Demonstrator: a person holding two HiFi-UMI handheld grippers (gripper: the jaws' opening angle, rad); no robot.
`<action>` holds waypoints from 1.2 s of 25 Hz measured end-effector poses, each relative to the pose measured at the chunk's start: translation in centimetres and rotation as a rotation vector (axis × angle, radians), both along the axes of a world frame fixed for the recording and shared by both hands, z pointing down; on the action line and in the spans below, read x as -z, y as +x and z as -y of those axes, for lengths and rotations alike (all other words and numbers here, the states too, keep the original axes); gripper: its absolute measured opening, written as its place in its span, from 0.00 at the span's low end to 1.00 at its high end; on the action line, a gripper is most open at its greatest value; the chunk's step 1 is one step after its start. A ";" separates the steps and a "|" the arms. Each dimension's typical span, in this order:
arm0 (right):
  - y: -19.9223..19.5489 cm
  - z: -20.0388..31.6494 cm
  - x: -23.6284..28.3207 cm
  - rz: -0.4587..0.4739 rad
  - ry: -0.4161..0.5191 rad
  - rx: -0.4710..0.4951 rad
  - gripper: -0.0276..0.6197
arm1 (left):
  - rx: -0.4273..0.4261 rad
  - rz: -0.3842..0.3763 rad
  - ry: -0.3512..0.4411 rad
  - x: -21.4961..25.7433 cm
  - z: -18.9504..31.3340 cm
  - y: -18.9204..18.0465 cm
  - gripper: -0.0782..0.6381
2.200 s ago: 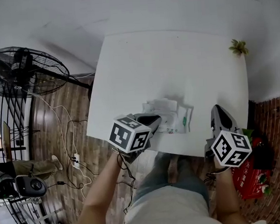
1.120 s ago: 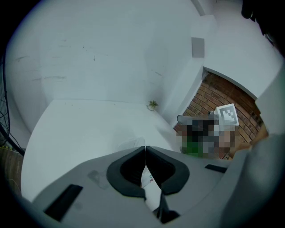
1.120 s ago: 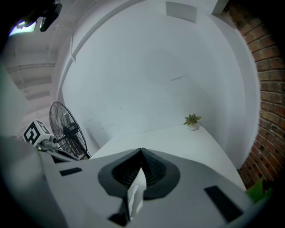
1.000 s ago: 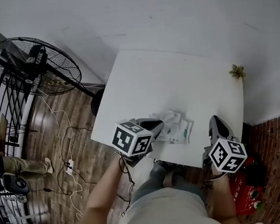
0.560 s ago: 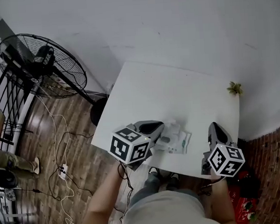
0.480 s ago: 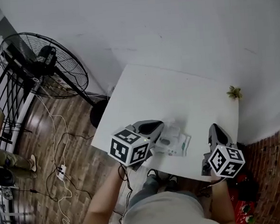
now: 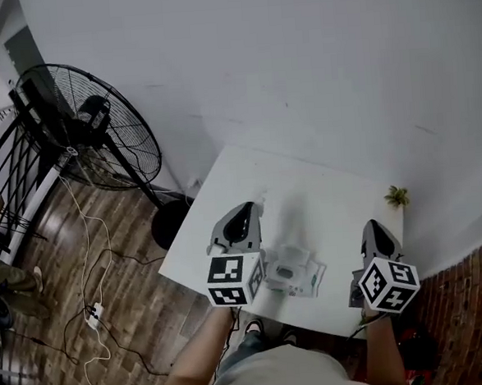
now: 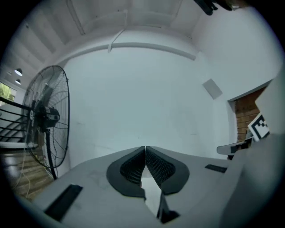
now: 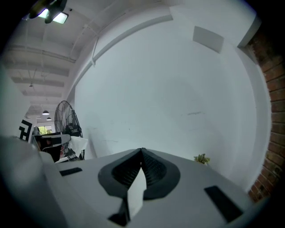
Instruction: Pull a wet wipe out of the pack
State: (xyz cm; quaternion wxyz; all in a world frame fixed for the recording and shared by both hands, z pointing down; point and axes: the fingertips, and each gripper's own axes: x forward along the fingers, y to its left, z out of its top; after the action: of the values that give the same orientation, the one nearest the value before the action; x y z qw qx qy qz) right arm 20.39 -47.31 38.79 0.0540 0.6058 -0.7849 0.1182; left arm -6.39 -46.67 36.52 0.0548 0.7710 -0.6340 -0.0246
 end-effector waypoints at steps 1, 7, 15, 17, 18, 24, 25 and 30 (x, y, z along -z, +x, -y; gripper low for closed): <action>-0.2 0.0 0.4 -0.007 0.014 -0.004 0.04 | 0.038 0.014 0.018 0.4 0.0 -0.5 0.13; -1.5 0.0 1.5 -0.007 0.058 -0.037 0.04 | 0.110 0.045 0.062 1.3 0.3 -2.2 0.13; -2.2 -1.3 2.7 -0.027 0.123 -0.065 0.04 | 0.086 0.010 0.063 1.5 0.3 -3.3 0.13; -2.3 -1.1 3.0 -0.023 0.130 -0.075 0.04 | 0.084 0.001 0.063 1.5 0.6 -3.6 0.13; -2.4 -1.0 3.0 -0.024 0.130 -0.078 0.04 | 0.082 -0.002 0.062 1.5 0.8 -3.7 0.13; -2.7 -0.7 2.8 -0.010 0.119 -0.080 0.04 | 0.063 -0.004 0.065 1.5 1.1 -3.7 0.13; -2.7 -0.6 2.7 -0.009 0.116 -0.080 0.04 | 0.061 -0.004 0.063 1.4 1.1 -3.7 0.13; -2.8 -0.6 2.3 -0.010 0.107 -0.077 0.04 | 0.060 -0.008 0.052 1.2 1.1 -3.6 0.13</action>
State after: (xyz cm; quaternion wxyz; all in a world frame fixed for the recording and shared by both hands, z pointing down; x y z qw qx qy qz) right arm 17.63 -46.75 36.47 0.0207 0.6383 -0.7659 0.0751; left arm -10.03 -47.81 35.36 0.0367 0.7526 -0.6559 -0.0458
